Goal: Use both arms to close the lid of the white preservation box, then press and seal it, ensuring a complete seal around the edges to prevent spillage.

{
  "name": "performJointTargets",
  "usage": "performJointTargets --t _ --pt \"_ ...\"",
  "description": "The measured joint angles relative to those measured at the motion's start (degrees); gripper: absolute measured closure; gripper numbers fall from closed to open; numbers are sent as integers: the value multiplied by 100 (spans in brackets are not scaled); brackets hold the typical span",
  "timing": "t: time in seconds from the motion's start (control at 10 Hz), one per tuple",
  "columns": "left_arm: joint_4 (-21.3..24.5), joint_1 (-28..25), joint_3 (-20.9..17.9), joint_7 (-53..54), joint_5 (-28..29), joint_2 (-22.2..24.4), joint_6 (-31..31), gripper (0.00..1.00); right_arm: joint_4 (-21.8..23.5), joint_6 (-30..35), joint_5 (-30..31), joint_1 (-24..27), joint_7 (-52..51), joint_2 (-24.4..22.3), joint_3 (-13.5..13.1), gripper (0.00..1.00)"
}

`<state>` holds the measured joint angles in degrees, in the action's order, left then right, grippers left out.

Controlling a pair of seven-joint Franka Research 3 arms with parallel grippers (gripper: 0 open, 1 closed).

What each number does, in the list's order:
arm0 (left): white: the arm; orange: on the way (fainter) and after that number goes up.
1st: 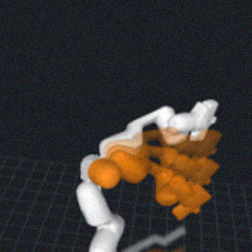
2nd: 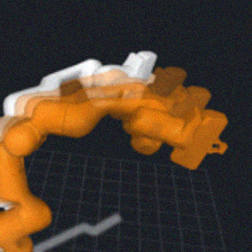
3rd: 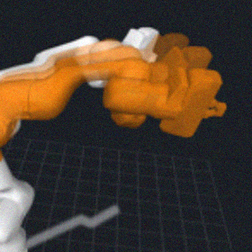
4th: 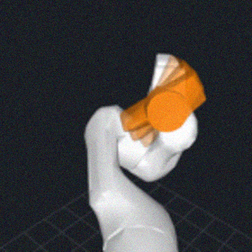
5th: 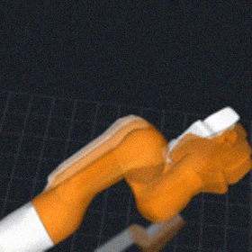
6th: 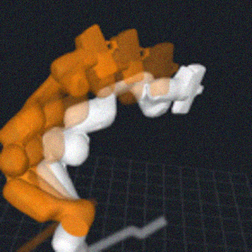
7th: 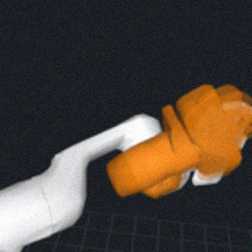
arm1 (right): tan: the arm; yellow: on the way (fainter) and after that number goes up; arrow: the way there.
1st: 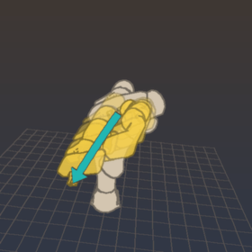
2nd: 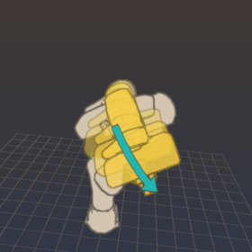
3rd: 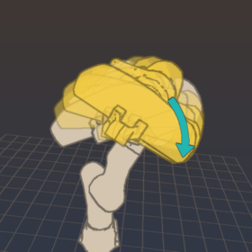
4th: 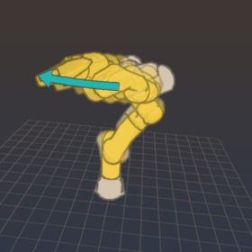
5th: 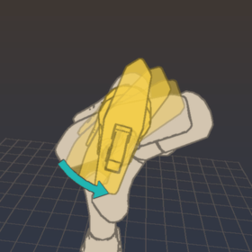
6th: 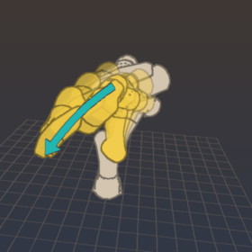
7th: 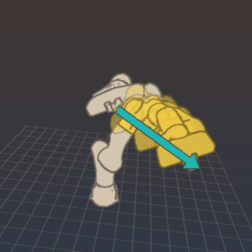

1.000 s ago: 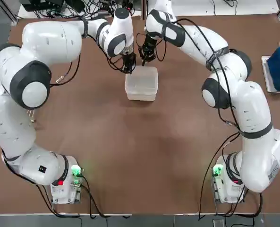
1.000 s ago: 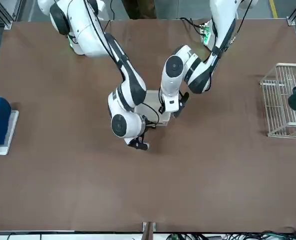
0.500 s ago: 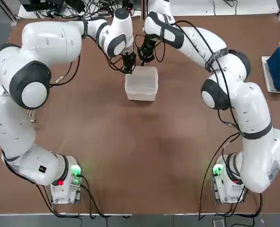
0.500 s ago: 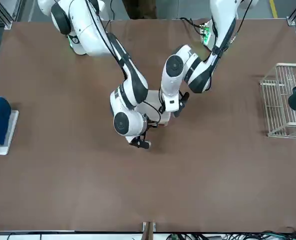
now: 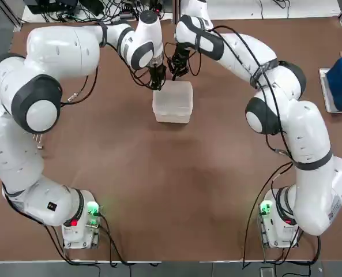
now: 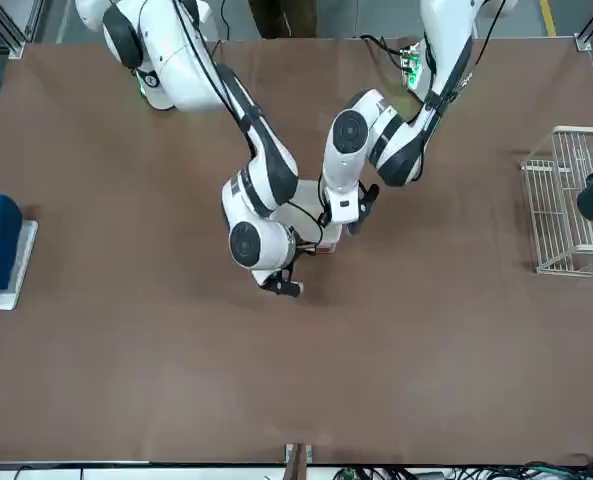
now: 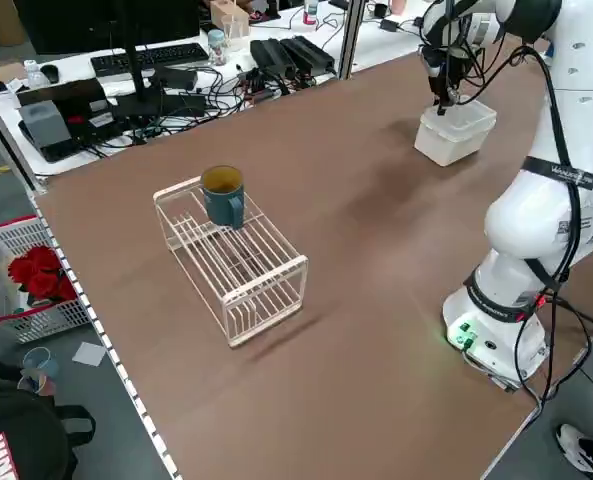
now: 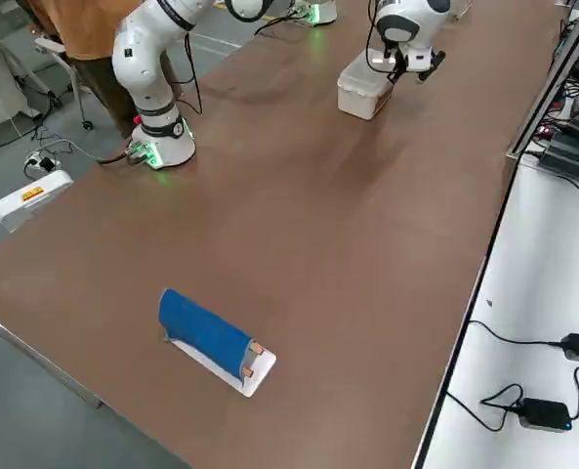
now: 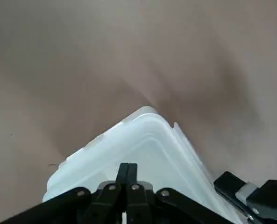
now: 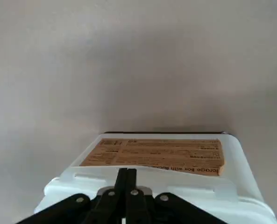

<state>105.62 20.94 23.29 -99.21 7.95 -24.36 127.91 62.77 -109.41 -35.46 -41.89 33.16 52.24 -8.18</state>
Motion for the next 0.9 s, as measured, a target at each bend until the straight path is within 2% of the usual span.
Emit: performJointTargets --t 0.9 --pt "6 -4 0 0 0 2 22 99 23 -26 74 -10 -111 -2 -58 99"
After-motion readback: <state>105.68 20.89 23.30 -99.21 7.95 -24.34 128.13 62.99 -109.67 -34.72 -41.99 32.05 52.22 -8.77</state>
